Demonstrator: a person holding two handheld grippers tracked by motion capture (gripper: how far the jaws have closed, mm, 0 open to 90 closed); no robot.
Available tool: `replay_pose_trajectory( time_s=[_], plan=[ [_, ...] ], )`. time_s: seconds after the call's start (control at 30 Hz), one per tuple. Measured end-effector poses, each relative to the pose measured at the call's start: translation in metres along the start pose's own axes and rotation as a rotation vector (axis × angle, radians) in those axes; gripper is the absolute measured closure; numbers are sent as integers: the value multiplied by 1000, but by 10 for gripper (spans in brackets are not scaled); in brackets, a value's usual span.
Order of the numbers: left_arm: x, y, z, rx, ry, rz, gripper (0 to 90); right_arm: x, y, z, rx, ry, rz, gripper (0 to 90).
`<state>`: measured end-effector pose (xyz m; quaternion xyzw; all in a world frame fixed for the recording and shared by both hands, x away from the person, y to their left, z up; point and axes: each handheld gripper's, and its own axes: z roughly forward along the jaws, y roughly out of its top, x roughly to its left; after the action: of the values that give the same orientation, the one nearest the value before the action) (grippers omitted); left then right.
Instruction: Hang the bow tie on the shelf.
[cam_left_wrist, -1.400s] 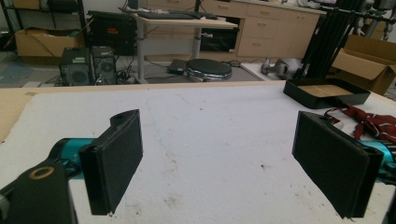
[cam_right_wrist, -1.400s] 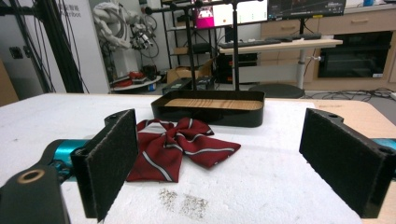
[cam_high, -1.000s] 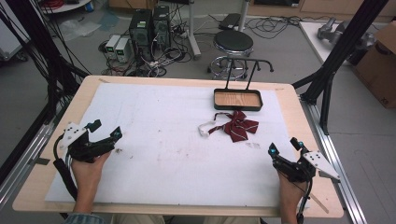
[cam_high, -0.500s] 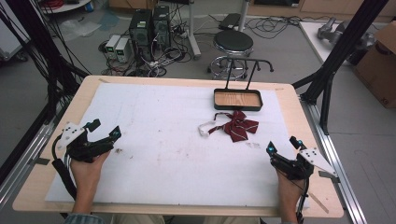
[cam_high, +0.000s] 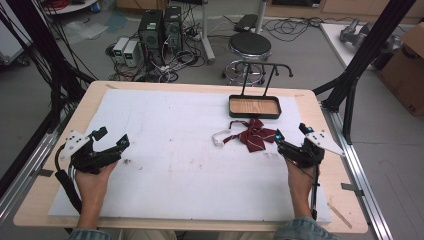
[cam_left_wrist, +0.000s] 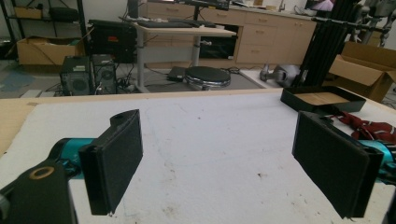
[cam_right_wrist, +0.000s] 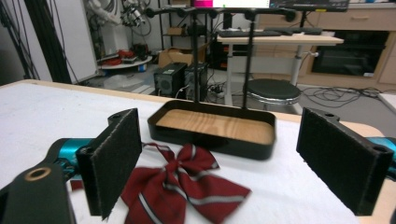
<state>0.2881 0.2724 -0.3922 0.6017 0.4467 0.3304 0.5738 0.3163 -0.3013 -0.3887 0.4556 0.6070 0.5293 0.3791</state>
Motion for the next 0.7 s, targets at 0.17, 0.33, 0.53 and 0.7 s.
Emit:
replay_pose_trajectory(
  time_s=[0.17,0.33,0.53,0.7],
  plan=[
    [-1,0,1,-2,-5,0,166,8,5,26,50,12,-10,151],
    [-2,0,3,5,-10,6,166,14,2,61,121,24,-12,161],
    [-2,-1,4,2,-10,4,166,24,-5,105,231,20,8,244],
    [0,0,3,-3,-5,1,166,31,-14,123,292,30,-1,302]
  ],
)
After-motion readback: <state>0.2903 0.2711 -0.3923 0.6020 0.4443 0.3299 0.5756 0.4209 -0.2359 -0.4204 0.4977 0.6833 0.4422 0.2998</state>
